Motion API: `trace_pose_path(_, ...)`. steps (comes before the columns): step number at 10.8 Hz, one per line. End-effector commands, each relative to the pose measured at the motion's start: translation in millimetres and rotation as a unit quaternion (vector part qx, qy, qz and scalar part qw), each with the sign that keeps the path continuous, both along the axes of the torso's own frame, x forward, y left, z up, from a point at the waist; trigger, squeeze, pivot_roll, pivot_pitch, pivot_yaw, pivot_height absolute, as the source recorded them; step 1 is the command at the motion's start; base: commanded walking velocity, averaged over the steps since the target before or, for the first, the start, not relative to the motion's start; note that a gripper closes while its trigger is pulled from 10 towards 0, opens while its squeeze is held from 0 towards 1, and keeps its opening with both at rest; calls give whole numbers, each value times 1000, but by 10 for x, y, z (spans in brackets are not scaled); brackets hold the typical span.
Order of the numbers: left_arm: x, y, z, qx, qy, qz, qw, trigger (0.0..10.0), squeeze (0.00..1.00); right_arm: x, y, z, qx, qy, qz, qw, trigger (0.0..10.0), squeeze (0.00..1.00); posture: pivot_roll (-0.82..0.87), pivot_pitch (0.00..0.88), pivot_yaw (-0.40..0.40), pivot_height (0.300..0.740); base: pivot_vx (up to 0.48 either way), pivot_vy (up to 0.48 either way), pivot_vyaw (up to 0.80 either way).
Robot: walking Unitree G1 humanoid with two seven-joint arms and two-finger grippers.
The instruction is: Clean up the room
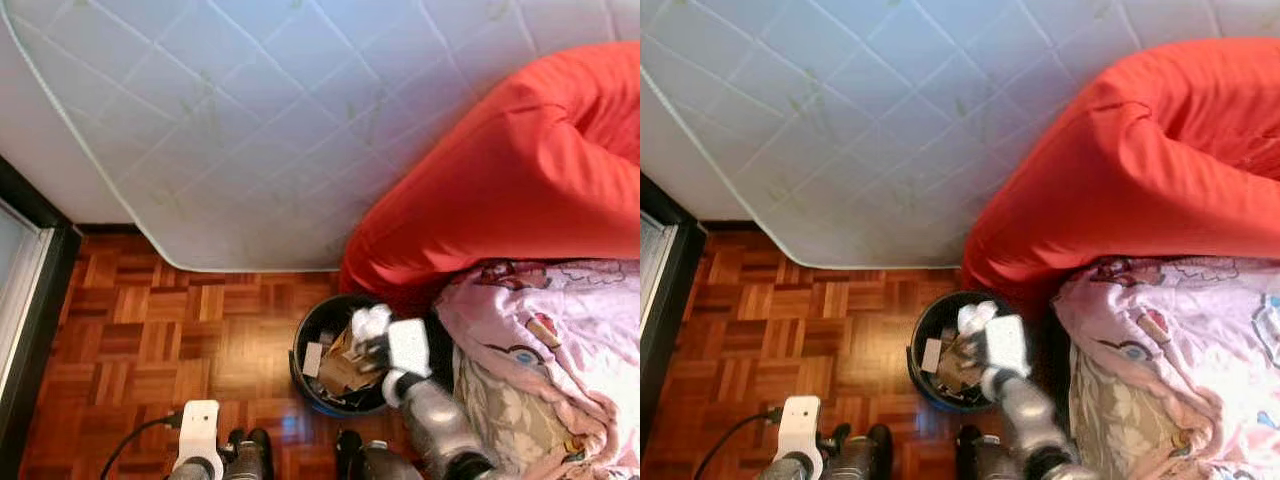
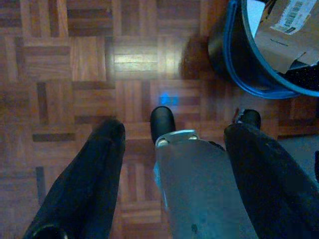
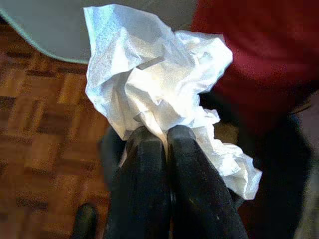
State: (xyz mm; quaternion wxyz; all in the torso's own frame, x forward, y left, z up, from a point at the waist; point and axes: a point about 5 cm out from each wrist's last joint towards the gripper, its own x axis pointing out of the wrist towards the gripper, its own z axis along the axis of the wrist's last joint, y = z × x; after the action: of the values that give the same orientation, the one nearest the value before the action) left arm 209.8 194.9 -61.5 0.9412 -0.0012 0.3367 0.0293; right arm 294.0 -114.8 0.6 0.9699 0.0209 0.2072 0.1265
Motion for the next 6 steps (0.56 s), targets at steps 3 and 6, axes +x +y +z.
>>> trace_pose_path(3,-94,43,-41,16,8,-9,1000,10000,0,103,-182,67,-3,2,-48,999,10000,0,197,318,-61,740,0,0,0)
trace_pose_path(6,342,217,342,56,-111,5,992,10000,0,33,-88,-24,7,33,-68,997,10000,0,236,287,-13,740,0,0,0)
